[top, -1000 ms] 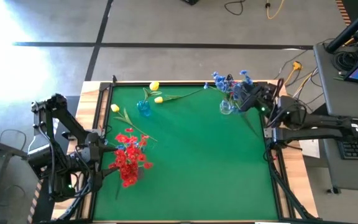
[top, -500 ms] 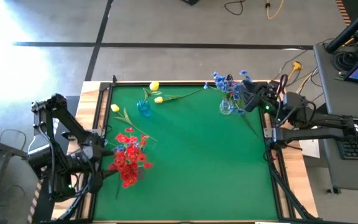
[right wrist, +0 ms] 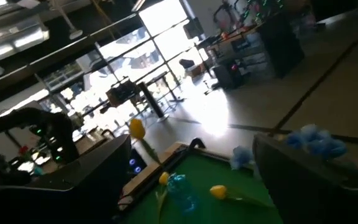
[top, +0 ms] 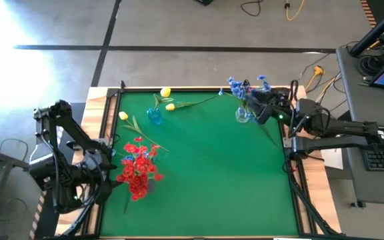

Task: Sort flowers into vase by color
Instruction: Put the top yellow tulip into the blue vase

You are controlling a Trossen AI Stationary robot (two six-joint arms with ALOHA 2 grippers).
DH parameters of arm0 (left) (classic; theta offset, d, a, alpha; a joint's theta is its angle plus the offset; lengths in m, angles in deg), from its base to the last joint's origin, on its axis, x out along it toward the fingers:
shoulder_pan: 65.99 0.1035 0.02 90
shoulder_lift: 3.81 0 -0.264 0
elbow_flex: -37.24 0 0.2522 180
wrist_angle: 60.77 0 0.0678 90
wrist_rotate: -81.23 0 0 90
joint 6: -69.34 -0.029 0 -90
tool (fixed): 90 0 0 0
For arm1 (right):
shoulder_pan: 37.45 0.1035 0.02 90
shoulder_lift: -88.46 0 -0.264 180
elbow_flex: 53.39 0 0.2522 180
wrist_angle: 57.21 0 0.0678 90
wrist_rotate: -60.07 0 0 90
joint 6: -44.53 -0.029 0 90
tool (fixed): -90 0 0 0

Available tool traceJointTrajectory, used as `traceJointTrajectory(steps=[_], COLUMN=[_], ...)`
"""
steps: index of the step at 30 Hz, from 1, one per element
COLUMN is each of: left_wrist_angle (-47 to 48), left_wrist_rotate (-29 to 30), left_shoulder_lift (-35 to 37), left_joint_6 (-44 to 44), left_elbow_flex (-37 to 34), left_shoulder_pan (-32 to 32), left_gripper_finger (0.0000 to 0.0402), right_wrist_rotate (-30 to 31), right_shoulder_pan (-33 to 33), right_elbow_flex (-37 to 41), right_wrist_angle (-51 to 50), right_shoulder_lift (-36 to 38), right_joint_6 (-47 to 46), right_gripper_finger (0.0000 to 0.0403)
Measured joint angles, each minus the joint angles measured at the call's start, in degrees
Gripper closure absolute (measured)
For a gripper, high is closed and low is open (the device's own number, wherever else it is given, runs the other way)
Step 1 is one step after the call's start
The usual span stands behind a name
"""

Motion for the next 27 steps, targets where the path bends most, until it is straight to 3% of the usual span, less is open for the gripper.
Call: traceJointTrajectory(steps=[7, 12, 27], left_wrist_angle=[0.0, 0.0, 0.0], left_wrist_rotate=[-1.7, -0.7, 17.6], left_shoulder_lift=[1.1, 1.5, 1.5], left_joint_6=[-1.3, -3.1, -15.1], left_elbow_flex=[0.3, 2.2, 7.6], left_shoulder_pan=[0.0, 0.0, 0.1], left_gripper_finger=[0.0091, 0.0091, 0.0091], right_wrist_rotate=[-10.8, -14.6, -14.6], right_shoulder_pan=[0.0, 0.0, 0.0], right_elbow_flex=[-1.7, -5.5, -30.4], right_wrist_angle=[1.3, 0.4, -25.5], right_shoulder_lift=[-2.2, -4.8, -21.3], right_joint_6=[-0.6, 0.3, 10.6], right_gripper_finger=[0.0076, 0.0076, 0.0076])
